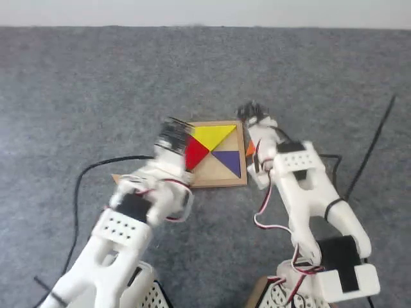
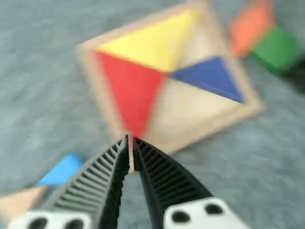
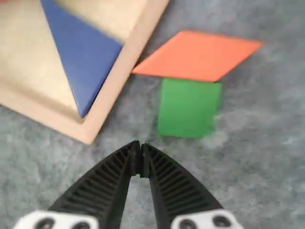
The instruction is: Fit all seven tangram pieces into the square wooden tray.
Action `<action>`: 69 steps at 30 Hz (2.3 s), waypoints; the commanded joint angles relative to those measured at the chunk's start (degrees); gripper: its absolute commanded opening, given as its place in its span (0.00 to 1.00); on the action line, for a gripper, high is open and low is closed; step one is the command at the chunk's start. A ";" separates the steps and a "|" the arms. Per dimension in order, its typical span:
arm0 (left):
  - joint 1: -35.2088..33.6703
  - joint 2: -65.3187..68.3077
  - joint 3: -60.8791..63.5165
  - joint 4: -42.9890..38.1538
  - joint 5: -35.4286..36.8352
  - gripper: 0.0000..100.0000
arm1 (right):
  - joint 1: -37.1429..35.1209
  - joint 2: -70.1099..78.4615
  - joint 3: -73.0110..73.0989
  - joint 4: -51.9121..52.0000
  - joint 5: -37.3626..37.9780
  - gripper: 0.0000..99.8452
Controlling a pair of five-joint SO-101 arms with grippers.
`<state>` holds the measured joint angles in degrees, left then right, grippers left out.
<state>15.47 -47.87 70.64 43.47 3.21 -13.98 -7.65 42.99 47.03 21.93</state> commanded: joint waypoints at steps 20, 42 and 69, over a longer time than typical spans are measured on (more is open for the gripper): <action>8.88 45.71 -32.84 -1.58 14.42 0.01 | -5.85 -4.70 8.79 -14.64 -19.87 0.01; -18.11 35.69 -33.54 -0.18 22.24 0.01 | -4.79 -16.66 5.36 -4.09 -0.88 0.06; -31.56 29.45 -21.67 -3.60 6.33 0.01 | -17.54 30.90 -40.53 6.02 8.26 0.29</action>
<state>-15.91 -18.86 52.44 39.34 10.07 -31.65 22.68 6.68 52.66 29.41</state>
